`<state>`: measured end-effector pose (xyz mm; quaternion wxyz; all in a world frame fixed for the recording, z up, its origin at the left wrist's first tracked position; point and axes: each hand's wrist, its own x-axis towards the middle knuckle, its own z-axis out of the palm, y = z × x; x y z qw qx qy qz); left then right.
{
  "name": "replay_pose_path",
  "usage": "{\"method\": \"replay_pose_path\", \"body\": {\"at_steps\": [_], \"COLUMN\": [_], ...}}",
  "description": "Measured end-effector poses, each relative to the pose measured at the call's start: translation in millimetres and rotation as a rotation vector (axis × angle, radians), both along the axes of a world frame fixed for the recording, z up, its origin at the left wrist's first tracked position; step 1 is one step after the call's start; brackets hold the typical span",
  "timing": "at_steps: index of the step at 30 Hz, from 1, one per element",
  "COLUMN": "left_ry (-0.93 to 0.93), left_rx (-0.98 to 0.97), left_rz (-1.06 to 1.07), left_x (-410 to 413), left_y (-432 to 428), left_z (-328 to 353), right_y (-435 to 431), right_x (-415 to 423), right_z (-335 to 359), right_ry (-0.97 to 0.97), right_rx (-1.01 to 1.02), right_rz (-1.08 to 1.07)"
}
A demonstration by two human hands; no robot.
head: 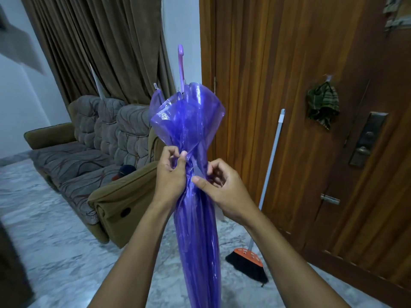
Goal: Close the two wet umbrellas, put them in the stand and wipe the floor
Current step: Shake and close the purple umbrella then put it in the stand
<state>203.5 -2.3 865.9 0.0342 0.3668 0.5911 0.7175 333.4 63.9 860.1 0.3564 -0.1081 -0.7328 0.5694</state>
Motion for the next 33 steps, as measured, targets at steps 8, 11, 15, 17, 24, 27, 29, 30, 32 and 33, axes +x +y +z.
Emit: {"method": "replay_pose_path", "body": {"at_steps": [8, 11, 15, 17, 24, 27, 29, 30, 32, 33], "left_ry": [-0.067, 0.041, 0.083, 0.066, -0.025, -0.084, -0.137, -0.164, -0.214, -0.235], "left_rx": [-0.074, -0.155, -0.191, -0.219, -0.138, -0.045, 0.021, 0.048, 0.094, 0.106], "left_rz": [-0.233, -0.330, -0.376, -0.396, -0.323, -0.305, -0.344, -0.362, -0.434, -0.478], "left_x": [3.7, 4.1, 9.9, 6.7, 9.2, 6.9, 4.5, 3.5, 2.8, 3.1], "left_y": [-14.0, -21.8, -26.6, -26.8, -24.1, -26.8, -29.7, -30.4, -30.3, -29.8], "left_z": [12.9, 8.4, 3.1, 0.3, 2.5, 4.4, 5.2, 5.7, 5.6, 5.3], "right_y": [6.8, 10.1, 10.4, 9.2, 11.4, 19.9, 27.1, 30.2, 32.7, 31.1], "right_x": [1.2, -1.6, -1.7, -0.8, 3.4, 6.4, 7.9, 8.0, 6.8, 5.4], "right_z": [11.3, 14.8, 18.4, 21.6, 31.3, 32.0, 29.3, 26.8, 22.3, 20.9], "right_ry": [-0.030, 0.036, 0.005, -0.015, -0.055, -0.055, -0.091, -0.131, -0.207, -0.227], "right_rx": [0.071, -0.100, -0.233, -0.236, -0.166, -0.207, -0.169, -0.131, -0.143, -0.213], "right_rz": [0.005, 0.052, 0.124, 0.162, 0.249, 0.160, 0.055, -0.001, -0.027, 0.012]}}
